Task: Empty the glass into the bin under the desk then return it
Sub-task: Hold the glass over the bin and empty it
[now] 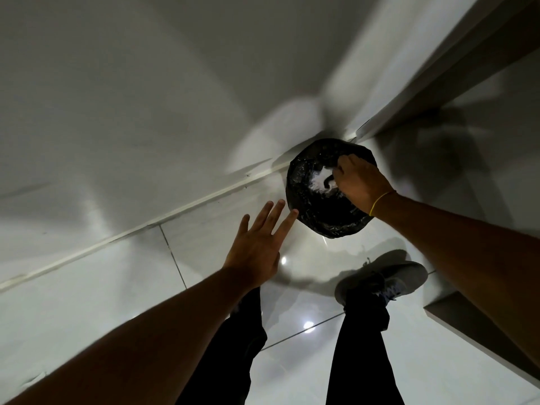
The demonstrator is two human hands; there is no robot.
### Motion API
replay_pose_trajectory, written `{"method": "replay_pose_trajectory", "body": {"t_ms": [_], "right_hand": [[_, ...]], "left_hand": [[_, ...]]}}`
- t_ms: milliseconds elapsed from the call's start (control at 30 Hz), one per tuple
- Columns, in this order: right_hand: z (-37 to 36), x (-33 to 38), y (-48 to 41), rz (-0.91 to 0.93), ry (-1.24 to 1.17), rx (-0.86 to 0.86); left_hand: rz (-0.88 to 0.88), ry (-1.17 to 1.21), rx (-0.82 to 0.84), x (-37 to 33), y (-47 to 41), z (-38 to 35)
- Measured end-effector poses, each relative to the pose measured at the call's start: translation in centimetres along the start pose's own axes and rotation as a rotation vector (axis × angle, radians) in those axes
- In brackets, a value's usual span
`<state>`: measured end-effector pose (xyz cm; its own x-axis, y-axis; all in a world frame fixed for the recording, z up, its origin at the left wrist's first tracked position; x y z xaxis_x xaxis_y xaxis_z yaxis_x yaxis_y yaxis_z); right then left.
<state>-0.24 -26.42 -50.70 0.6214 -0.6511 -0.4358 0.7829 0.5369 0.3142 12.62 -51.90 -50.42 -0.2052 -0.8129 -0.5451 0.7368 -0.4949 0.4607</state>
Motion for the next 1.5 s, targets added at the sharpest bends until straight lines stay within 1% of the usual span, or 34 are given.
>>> {"method": "replay_pose_trajectory", "body": {"t_ms": [100, 167, 233, 367, 400, 467, 567, 700, 800, 900, 1000, 1067, 1200, 1267, 1300, 1400, 1433, 1500], "right_hand": [[-0.3, -0.3, -0.1, 0.009, -0.113, 0.038], [-0.3, -0.4, -0.1, -0.002, -0.142, 0.048], [-0.4, -0.6, 0.0, -0.025, -0.127, 0.023], [-0.7, -0.5, -0.1, -0.029, -0.027, 0.024], [-0.8, -0.5, -0.2, -0.02, -0.032, 0.045], [-0.8, -0.4, -0.5, -0.013, -0.127, 0.088], [-0.6, -0.4, -0.9, -0.027, -0.244, 0.109], [-0.4, -0.1, -1.2, -0.054, -0.247, 0.229], [-0.4, -0.5, -1.0, -0.104, -0.384, 0.283], [-0.1, -0.8, -0.8, -0.126, -0.448, 0.245], [0.8, -1.7, -0.5, -0.241, -0.631, 0.295], [1.3, -2.4, -0.4, -0.287, -0.659, 0.33], [2.9, -3.1, 0.3, -0.379, -0.676, 0.281], [4.3, -3.2, 1.4, -0.502, -0.824, 0.269], [5.3, -3.4, 2.3, -0.592, -0.965, 0.264], [9.7, -4.2, 6.6, -0.874, -1.574, 0.213], [11.6, -4.6, 8.7, -0.933, -1.719, 0.167], [15.9, -5.7, 13.1, -1.0, -1.859, 0.044]], "left_hand": [[-0.007, -0.007, -0.002, 0.1, 0.2, -0.4], [-0.006, -0.011, 0.002, 0.1, 0.2, -0.5], [-0.003, -0.008, 0.002, 0.0, 0.2, -0.6], [-0.003, 0.008, 0.005, -0.1, 0.2, -0.7], [-0.002, 0.009, 0.008, -0.1, 0.2, -0.8], [-0.001, 0.012, 0.014, -0.1, 0.1, -0.8], [-0.003, 0.006, 0.014, 0.0, 0.2, -0.7], [-0.006, -0.01, 0.011, 0.1, 0.4, -0.5], [-0.024, -0.019, 0.008, -0.1, 0.7, 0.0], [-0.039, -0.044, 0.011, -0.4, 1.1, 1.0], [-0.049, -0.048, 0.015, -1.2, 1.2, 2.7], [-0.052, -0.055, 0.019, -1.8, 1.2, 3.8], [-0.07, -0.075, 0.025, -3.1, 1.6, 6.2], [-0.074, -0.088, 0.032, -3.8, 2.2, 7.3], [-0.072, -0.093, 0.034, -4.2, 2.6, 7.9], [-0.056, -0.1, 0.025, -6.4, 4.3, 10.5], [-0.062, -0.099, 0.012, -7.5, 4.8, 11.7], [-0.084, -0.121, -0.014, -10.3, 5.6, 14.1]]}}
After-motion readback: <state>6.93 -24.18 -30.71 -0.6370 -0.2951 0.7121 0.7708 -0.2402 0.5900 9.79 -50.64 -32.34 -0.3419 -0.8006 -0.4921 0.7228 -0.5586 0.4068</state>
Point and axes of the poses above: each hand's wrist, its own y-axis away from the middle knuckle, its own z-axis out of the back of the hand, x = y × z, the point moved 2 cm from there along -y, towards the middle knuckle, and after that the axes turned 13 degrees about y, right-handed, at the moved point
